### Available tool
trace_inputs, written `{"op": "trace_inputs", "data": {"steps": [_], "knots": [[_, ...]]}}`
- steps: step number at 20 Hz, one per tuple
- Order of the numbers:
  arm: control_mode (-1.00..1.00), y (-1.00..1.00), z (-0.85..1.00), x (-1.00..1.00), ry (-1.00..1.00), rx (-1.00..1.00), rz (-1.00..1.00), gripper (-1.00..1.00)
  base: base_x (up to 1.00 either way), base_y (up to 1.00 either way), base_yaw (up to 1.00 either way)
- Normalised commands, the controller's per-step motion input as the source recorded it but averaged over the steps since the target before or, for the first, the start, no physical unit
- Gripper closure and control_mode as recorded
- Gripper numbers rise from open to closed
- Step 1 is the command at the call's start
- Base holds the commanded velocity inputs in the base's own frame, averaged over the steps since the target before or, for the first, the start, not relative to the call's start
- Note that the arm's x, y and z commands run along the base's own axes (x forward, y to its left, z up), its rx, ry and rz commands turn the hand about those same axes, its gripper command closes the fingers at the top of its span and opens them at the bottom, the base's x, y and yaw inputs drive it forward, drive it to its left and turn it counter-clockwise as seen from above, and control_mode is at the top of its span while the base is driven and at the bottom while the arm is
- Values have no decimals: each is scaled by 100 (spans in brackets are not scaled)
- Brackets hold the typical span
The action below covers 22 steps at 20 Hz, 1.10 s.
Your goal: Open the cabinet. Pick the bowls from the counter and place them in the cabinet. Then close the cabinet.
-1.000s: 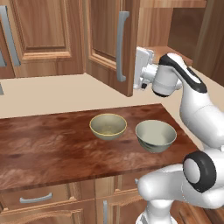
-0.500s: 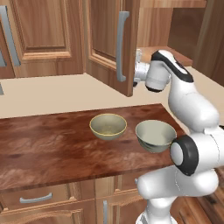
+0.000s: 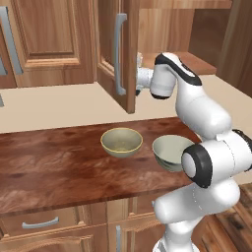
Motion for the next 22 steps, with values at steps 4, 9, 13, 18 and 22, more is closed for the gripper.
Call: {"op": "trace_inputs", "data": {"steps": [4,9,13,18,22], "knots": [[-100,100,14,-39,0,0,11,-100,0,0,0],[-100,100,3,-26,0,0,9,-100,0,0,0],[-100,16,-3,0,0,0,2,-100,0,0,0],[-100,-23,2,-48,-17,0,-2,-100,0,0,0],[-100,-23,1,-70,-13,0,-10,-100,0,0,0]]}}
